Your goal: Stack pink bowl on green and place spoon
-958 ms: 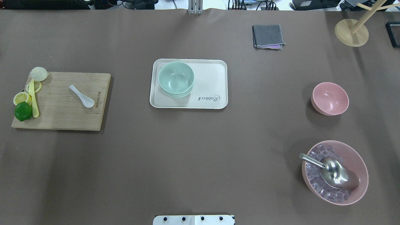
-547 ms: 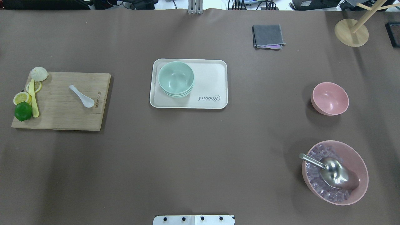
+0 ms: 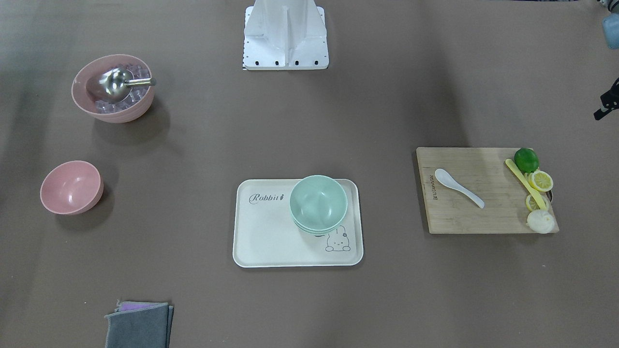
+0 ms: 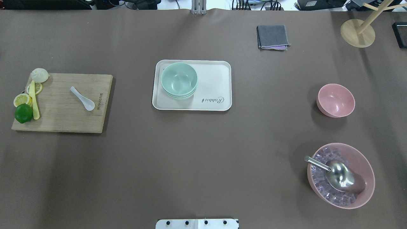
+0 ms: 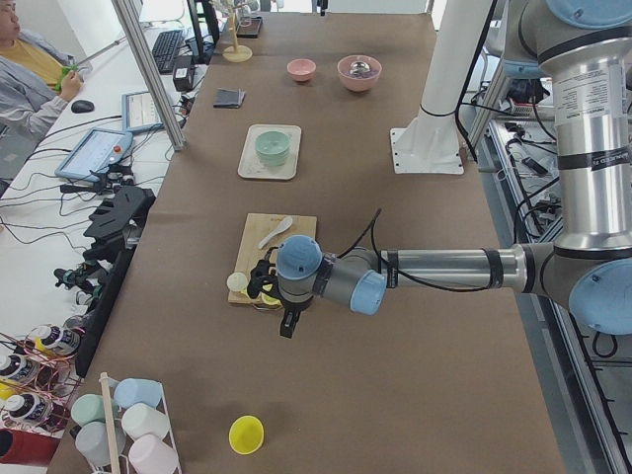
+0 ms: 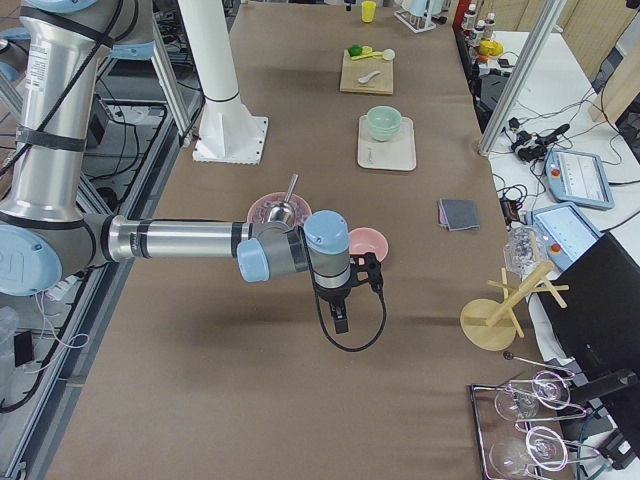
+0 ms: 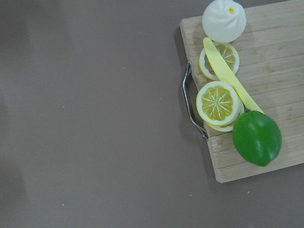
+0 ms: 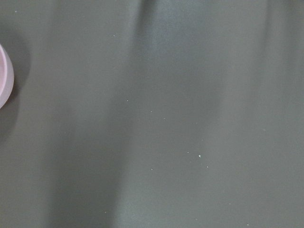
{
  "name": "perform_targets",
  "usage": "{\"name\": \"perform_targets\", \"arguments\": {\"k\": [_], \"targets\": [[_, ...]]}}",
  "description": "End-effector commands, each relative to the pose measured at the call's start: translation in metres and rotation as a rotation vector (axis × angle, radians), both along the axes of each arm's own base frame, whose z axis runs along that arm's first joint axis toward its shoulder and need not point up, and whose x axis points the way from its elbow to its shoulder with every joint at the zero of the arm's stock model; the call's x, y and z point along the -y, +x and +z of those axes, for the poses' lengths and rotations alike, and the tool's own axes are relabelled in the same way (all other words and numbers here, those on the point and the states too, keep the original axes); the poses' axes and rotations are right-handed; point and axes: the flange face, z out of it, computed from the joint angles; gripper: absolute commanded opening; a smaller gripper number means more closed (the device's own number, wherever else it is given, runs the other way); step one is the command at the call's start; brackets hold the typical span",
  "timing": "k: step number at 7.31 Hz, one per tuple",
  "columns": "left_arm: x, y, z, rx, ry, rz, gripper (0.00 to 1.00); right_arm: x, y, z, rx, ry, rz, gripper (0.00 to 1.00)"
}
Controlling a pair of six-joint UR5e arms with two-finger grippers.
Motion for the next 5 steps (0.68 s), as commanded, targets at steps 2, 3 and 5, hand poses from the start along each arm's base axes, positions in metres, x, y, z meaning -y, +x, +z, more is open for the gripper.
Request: {"name": "perform_targets", "arguments": {"k": [2,3,5], "targets": [[0.0,0.002,0.008,-0.001,-0.015,0.005,0.98,0.004,-0.024,0.007,0.078,0.075,-0.059,1.0],[0.001,0.002,0.009,-0.003,-0.004,0.004,0.98,0.008,-0.051,0.006,0.084,0.102,-0.115,1.0],[0.008,0.004,0.008,0.0,0.002,0.007,0.98,0.059,-0.123,-0.005,0.112,0.016,-0.116,1.0]]}}
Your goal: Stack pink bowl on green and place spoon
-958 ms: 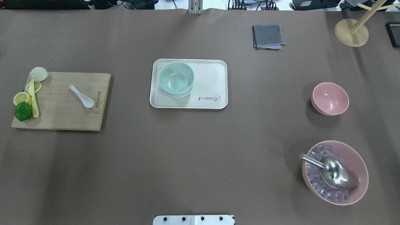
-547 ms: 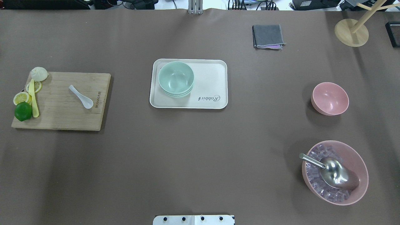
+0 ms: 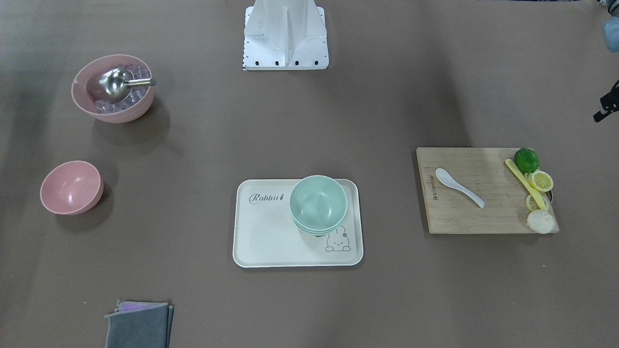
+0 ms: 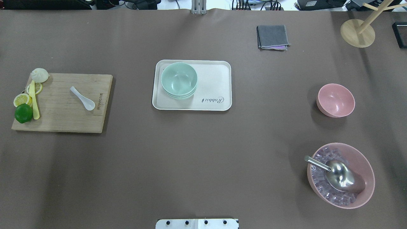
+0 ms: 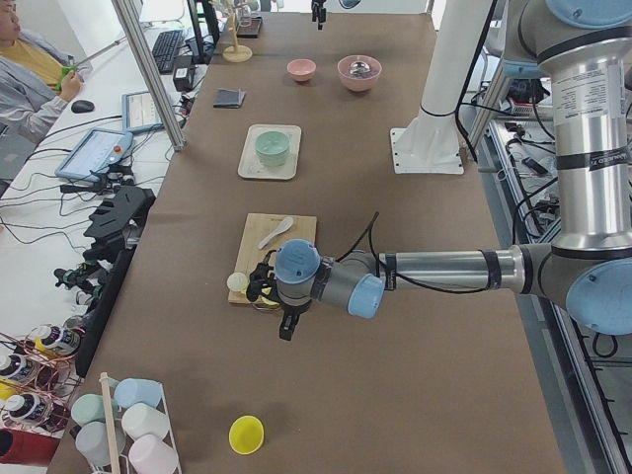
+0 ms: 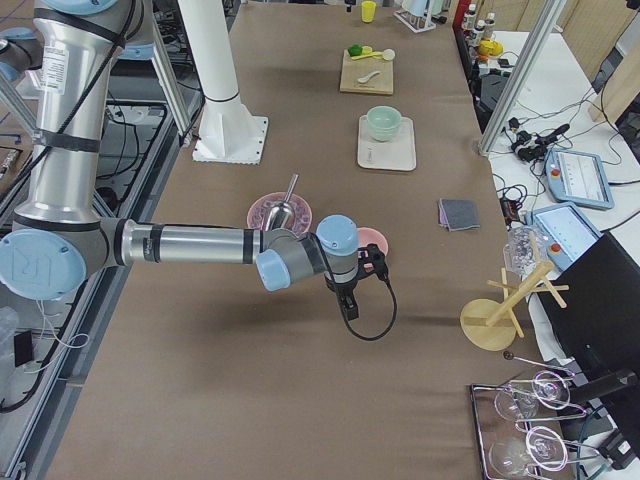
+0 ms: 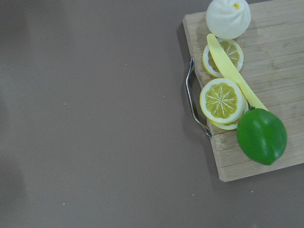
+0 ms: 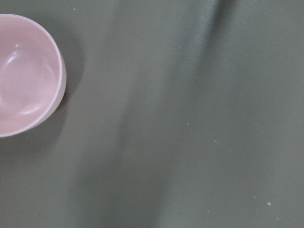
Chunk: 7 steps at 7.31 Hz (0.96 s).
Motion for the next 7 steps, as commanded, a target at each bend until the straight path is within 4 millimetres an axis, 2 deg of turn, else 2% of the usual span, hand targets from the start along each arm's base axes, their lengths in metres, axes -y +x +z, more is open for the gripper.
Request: {"name": "perform_targets", "arguments": {"k": [1,2,3,4,5,7], "targets": [[0.004,0.001,-0.001,0.0,0.008,0.003,0.98,0.04,-0.076,-0.02,0.022,-0.102,0.019,1.0],[0.003,0.001,-0.001,0.0,0.007,0.003,0.98,0.056,-0.094,-0.043,0.046,-0.152,0.075,1.0],[0.004,0.001,0.001,0.001,0.003,0.002,0.98,0.058,-0.114,-0.05,0.051,-0.203,0.101,1.0],[0.007,0.002,-0.001,0.0,0.006,0.001,0.98,0.069,-0.129,-0.049,0.047,-0.221,0.097,1.0],[0.007,0.002,0.0,0.0,0.005,0.002,0.98,0.09,-0.15,-0.046,0.041,-0.249,0.099,1.0],[0.017,0.003,-0.003,-0.001,0.014,0.001,0.98,0.091,-0.153,-0.043,0.039,-0.257,0.097,1.0]]}}
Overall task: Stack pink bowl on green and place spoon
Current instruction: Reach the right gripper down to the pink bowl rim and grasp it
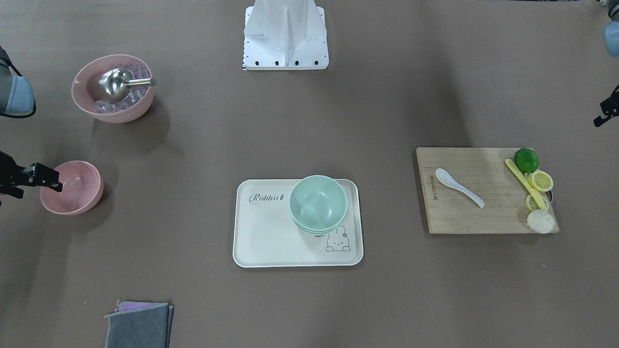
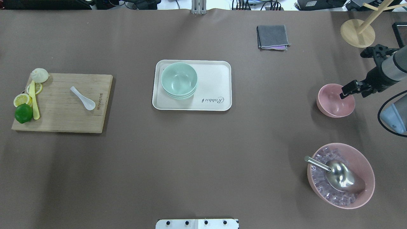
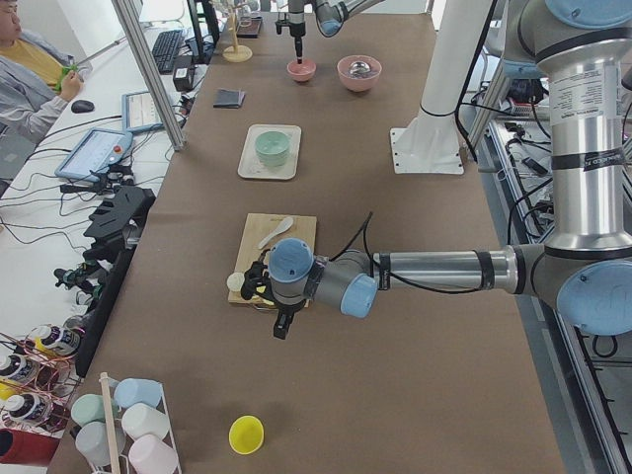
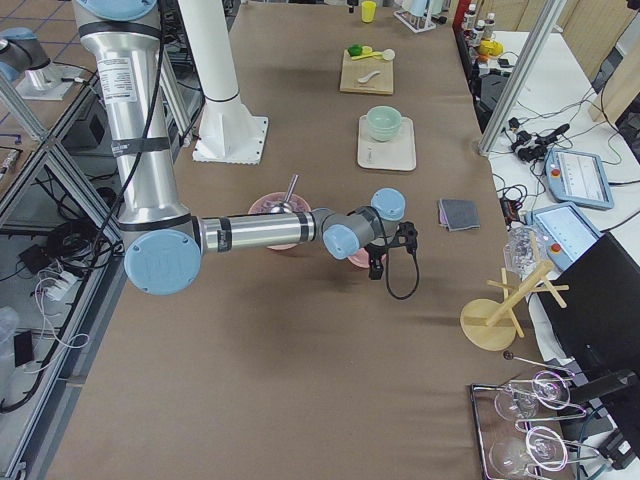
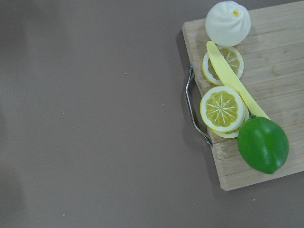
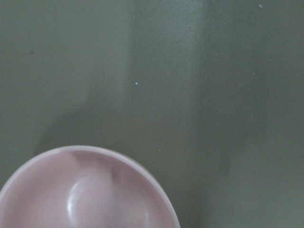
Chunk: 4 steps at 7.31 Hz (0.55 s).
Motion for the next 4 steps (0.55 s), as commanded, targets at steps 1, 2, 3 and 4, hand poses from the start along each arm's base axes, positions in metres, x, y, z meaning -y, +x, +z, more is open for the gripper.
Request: {"name": "perform_targets", "arguments": {"k": [1,2,3,4], "targets": [[0.008,0.001,-0.001,0.0,0.002,0.0,0.98,0.0,-0.003,0.0,0.001,-0.022,0.011,0.63],[0.014,0.002,-0.002,-0.001,0.008,0.001,0.98,-0.004,-0.001,0.006,0.003,-0.027,0.015,0.12],[0.016,0.002,-0.003,-0.001,0.011,0.001,0.98,-0.014,0.003,0.018,0.024,0.005,0.017,0.0],[0.02,0.003,-0.007,-0.002,0.019,0.001,0.98,-0.018,0.004,0.017,0.04,0.012,0.026,0.0]]}}
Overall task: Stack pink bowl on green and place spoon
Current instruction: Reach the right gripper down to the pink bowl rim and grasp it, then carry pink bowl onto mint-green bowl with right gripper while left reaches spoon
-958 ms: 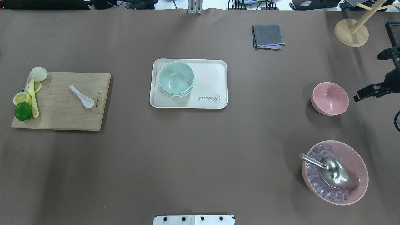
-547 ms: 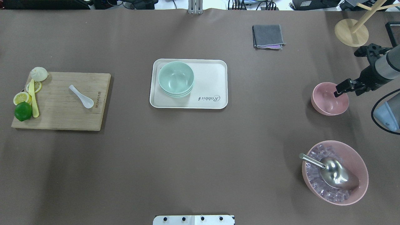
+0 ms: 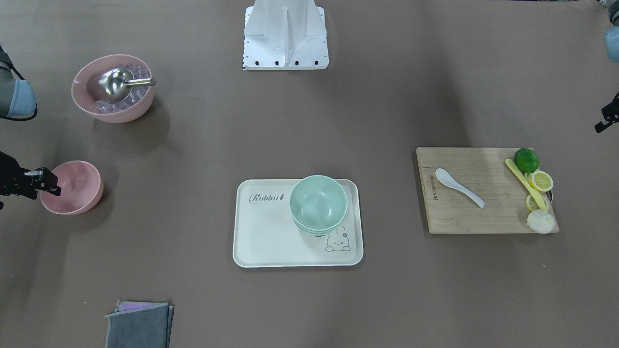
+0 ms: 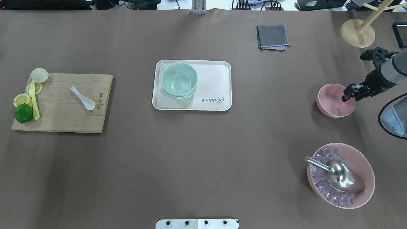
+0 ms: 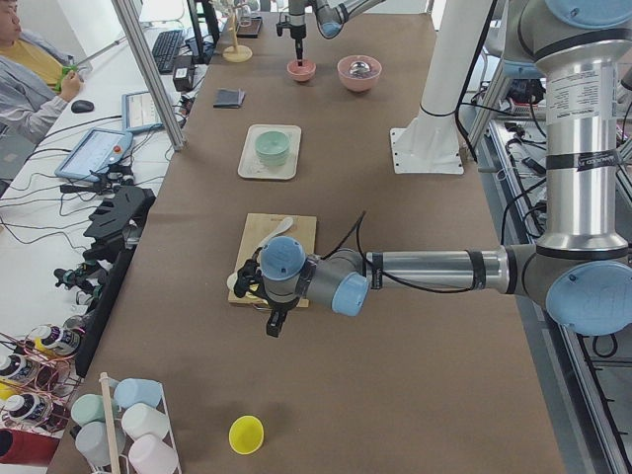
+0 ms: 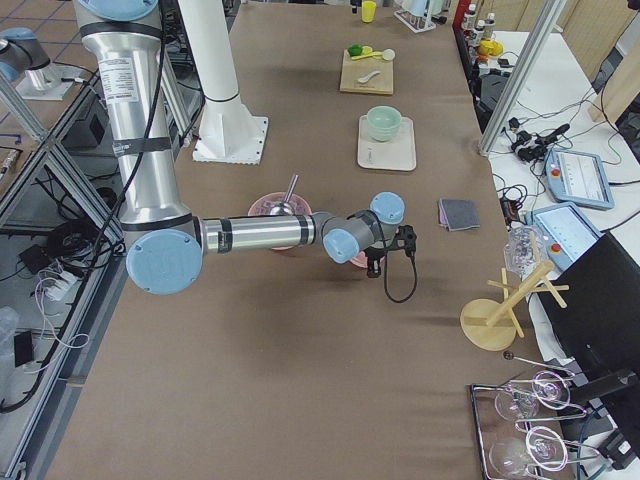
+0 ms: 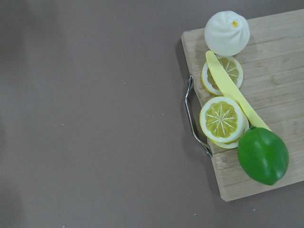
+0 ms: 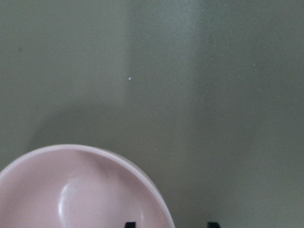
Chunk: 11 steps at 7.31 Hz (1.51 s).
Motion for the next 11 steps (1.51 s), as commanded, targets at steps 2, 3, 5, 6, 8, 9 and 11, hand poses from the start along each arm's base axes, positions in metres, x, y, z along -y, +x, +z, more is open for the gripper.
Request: {"name": "perform_targets", "arguments": {"k": [2,3,5,6,8,9,11], "targets": [[0.011,0.001,0.0,-0.004,-0.028,-0.024,0.98,-0.004,0.0,-0.01,0.041,0.003,0.025,0.0],[0.025,0.015,-0.014,-0.028,-0.151,-0.121,0.96,-0.001,-0.004,-0.034,0.076,-0.005,0.04,0.0],[0.063,0.075,-0.062,-0.038,-0.316,-0.255,0.86,0.03,-0.043,-0.141,0.184,-0.068,0.119,0.0],[0.072,0.108,-0.08,-0.035,-0.374,-0.301,0.86,0.039,-0.085,-0.198,0.23,-0.111,0.143,0.0],[0.069,0.162,-0.126,-0.066,-0.501,-0.398,0.97,0.061,-0.147,-0.333,0.257,-0.179,0.221,0.0],[0.061,0.178,-0.144,-0.074,-0.503,-0.408,0.98,0.055,-0.193,-0.399,0.232,-0.193,0.263,0.0],[0.058,0.234,-0.166,-0.064,-0.55,-0.42,0.98,0.038,-0.25,-0.46,0.22,-0.224,0.314,0.0]]}}
